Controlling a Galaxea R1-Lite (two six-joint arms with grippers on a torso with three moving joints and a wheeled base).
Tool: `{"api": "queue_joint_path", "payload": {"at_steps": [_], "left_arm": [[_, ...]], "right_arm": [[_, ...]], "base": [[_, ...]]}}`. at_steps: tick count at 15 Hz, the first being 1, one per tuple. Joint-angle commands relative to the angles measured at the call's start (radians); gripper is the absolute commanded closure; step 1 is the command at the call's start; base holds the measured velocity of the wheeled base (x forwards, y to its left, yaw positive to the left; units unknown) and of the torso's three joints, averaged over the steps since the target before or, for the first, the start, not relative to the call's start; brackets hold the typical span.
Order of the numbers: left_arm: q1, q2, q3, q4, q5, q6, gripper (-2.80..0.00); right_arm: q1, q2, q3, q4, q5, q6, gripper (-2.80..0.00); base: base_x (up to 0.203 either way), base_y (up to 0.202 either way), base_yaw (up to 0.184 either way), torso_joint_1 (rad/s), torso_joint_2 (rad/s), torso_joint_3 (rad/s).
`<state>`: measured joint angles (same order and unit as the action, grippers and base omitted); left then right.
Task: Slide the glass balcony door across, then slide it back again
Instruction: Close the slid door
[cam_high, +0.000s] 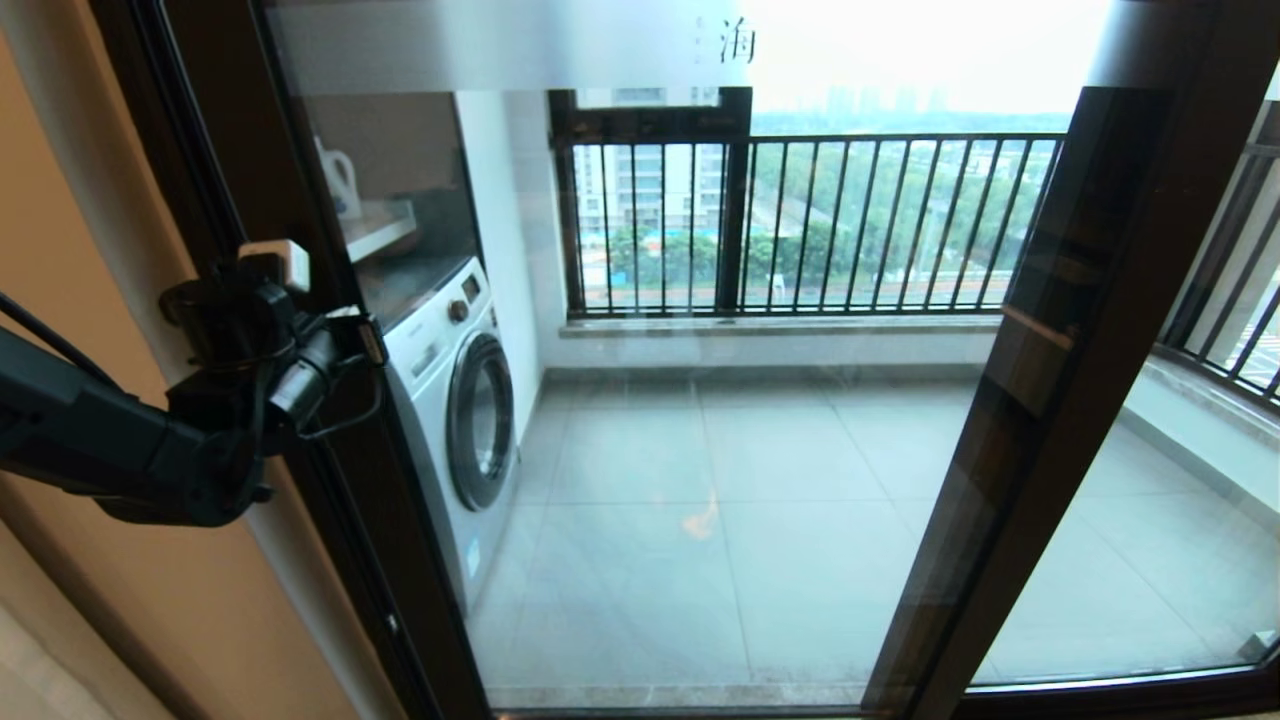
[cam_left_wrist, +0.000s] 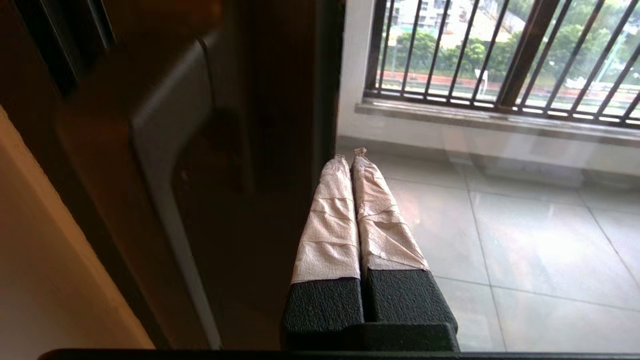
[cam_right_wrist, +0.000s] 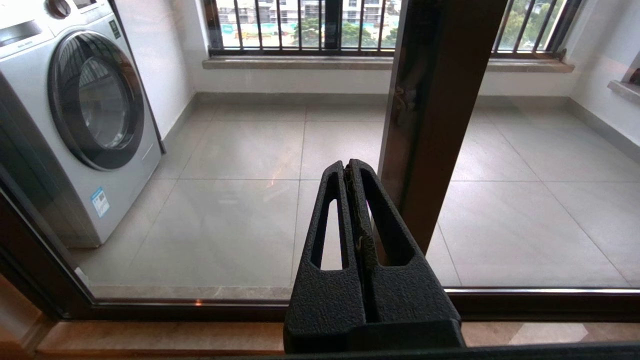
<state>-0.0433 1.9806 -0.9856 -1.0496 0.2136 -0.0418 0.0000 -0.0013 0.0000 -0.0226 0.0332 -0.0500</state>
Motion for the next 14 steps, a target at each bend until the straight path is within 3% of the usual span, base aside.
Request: {"api": "queue_joint_path", "payload": {"at_steps": [1, 8, 14], "left_arm": [[0.028, 0.014, -0.020, -0.004, -0.011, 0.002, 0.00], [0.100, 0.060, -0.065, -0.006, -0.043, 0.024, 0.00], [0.118, 0.069, -0.073, -0.004, -0.049, 0.029, 0.00]], "right_arm": [[0.000, 0.000, 0.009, -0.002, 0.001, -0.001, 0.00], [0.000, 0.000, 0.009, 0.000, 0.001, -0.001, 0.00], [0.000, 0.000, 0.009, 0.000, 0.001, -0.001, 0.00]], "base": [[0.000, 0.000, 0.000, 0.000, 0.00, 0.000], [0.000, 0.000, 0.000, 0.000, 0.00, 0.000], [0.000, 0.000, 0.000, 0.000, 0.00, 0.000]]}}
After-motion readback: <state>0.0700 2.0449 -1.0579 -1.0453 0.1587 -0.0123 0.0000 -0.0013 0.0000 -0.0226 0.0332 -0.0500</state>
